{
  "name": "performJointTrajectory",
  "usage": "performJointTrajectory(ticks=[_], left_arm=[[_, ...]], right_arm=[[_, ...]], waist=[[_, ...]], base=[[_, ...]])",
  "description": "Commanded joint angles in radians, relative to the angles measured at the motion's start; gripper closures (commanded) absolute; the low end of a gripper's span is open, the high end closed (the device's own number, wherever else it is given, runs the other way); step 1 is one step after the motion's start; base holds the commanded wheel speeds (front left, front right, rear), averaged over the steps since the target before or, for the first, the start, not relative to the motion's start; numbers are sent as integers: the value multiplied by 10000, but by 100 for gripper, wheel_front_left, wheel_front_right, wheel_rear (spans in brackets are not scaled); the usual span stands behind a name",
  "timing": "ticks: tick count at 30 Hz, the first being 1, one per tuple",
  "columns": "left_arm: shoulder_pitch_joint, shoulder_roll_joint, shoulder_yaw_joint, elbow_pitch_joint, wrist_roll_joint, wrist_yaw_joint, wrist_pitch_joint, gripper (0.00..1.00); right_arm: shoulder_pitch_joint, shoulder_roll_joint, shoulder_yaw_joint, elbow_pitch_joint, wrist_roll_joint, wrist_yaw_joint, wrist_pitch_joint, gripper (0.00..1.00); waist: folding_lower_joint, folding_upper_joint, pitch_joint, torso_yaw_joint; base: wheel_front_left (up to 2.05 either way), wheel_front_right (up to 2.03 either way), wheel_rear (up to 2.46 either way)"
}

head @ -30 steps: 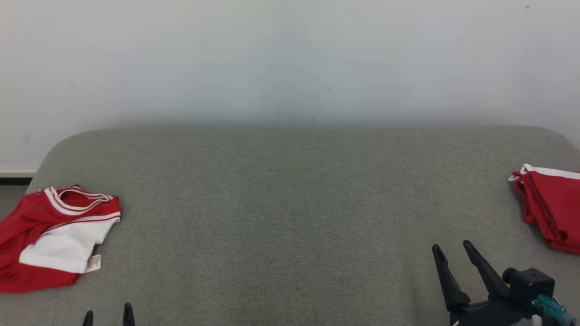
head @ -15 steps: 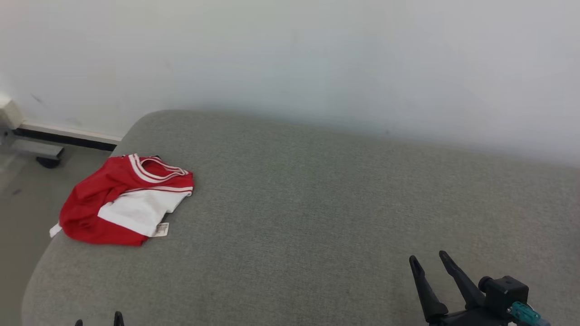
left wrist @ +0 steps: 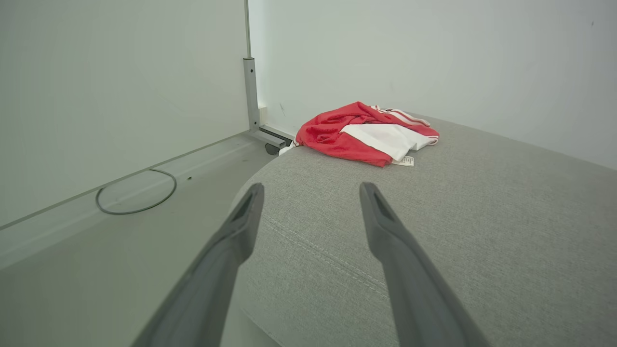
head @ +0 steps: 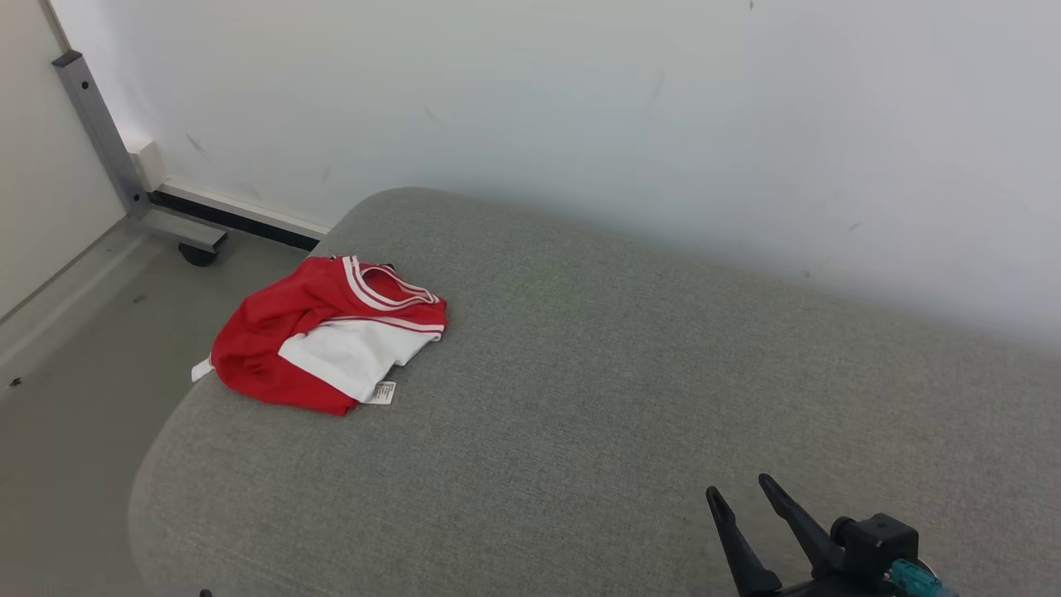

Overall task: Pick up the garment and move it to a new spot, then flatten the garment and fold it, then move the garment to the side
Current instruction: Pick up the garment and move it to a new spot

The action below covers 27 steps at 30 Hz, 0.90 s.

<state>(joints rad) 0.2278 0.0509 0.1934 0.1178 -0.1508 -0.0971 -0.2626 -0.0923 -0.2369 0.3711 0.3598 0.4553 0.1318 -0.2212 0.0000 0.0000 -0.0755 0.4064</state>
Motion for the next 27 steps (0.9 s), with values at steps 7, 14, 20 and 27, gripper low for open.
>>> performJointTrajectory(ticks=[7,14,20,27], left_arm=[[251,-9,-32,-166,-64,165,-30,0],[225,-10,-39,-223,-191,307,-30,0],[-281,14,-150,70,-570,248,-30,0],[-2555,623,19,1215,-1099,103,206,0]], right_arm=[[-153,-43,180,177,15,-26,-107,0],[-222,-124,239,207,99,-26,-129,0],[-299,-224,178,117,83,-26,-65,0],[-829,-545,215,-430,-211,-26,317,0]], waist=[[0,0,-60,262],[0,0,-24,144],[0,0,213,-43],[0,0,1365,-745]], base=[[0,0,0],[0,0,0],[0,0,0],[0,0,0]])
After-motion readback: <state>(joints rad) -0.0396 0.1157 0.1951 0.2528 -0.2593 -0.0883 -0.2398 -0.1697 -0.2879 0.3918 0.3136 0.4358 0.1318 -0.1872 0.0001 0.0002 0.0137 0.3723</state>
